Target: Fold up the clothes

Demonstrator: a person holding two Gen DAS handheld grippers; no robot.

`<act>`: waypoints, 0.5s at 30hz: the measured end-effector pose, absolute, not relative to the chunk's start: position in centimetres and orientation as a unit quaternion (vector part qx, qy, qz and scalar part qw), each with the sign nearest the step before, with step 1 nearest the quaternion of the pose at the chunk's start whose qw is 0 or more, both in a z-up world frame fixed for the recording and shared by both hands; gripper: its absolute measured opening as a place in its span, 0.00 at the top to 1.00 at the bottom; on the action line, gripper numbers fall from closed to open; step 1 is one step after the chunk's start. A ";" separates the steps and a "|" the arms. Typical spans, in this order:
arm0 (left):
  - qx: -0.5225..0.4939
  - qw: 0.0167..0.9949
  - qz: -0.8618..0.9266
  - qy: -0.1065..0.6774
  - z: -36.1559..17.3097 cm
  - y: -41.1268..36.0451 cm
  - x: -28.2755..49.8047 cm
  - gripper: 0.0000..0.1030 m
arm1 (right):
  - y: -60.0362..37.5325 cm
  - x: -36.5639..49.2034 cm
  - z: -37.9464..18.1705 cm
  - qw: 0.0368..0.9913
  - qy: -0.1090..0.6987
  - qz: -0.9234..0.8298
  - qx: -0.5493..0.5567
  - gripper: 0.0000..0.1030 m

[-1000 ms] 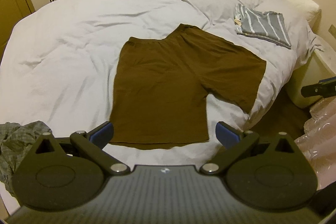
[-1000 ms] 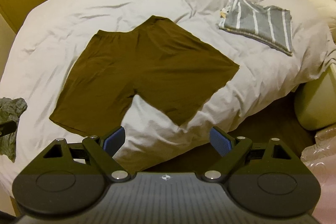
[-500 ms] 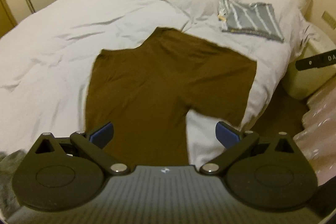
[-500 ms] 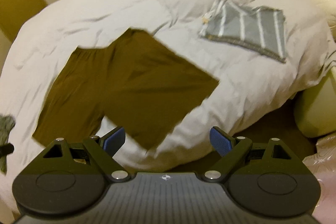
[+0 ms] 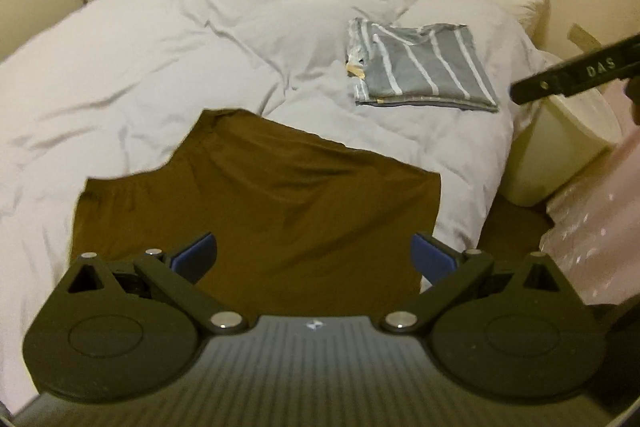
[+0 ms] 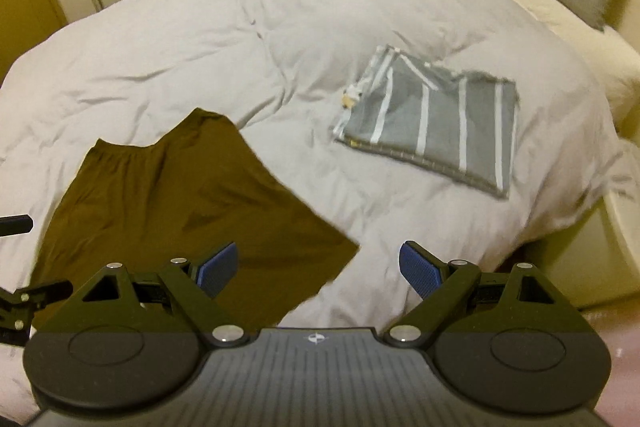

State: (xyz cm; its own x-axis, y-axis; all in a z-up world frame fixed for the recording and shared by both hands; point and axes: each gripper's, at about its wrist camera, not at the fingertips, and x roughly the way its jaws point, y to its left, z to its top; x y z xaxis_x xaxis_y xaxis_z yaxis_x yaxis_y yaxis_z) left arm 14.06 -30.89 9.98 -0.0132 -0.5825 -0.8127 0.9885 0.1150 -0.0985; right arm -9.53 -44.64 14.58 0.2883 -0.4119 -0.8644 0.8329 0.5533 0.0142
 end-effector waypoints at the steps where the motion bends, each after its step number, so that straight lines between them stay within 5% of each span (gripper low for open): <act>1: 0.269 0.648 -0.605 0.376 9.8 -31.7 13.8 0.02 | -45.9 -9.3 14.4 0.770 0.440 -0.396 0.236 0.14; 12: 0.220 0.770 -0.428 0.420 4.9 -38.5 3.7 0.12 | -61.8 -4.3 8.3 0.834 0.513 -0.164 0.120 0.20; 15: 0.213 0.760 -0.421 0.448 2.8 -40.3 0.3 0.39 | -64.7 -4.4 8.0 0.835 0.532 -0.111 0.087 0.21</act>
State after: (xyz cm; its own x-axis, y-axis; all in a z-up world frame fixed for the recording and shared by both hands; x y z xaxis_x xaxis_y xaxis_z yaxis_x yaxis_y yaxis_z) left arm 0.27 -40.29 2.78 0.2455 -0.4488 -0.8592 0.8297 0.5557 -0.0532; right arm -4.40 -64.66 7.97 0.4084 -0.0936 -0.9080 0.2778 0.9603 0.0260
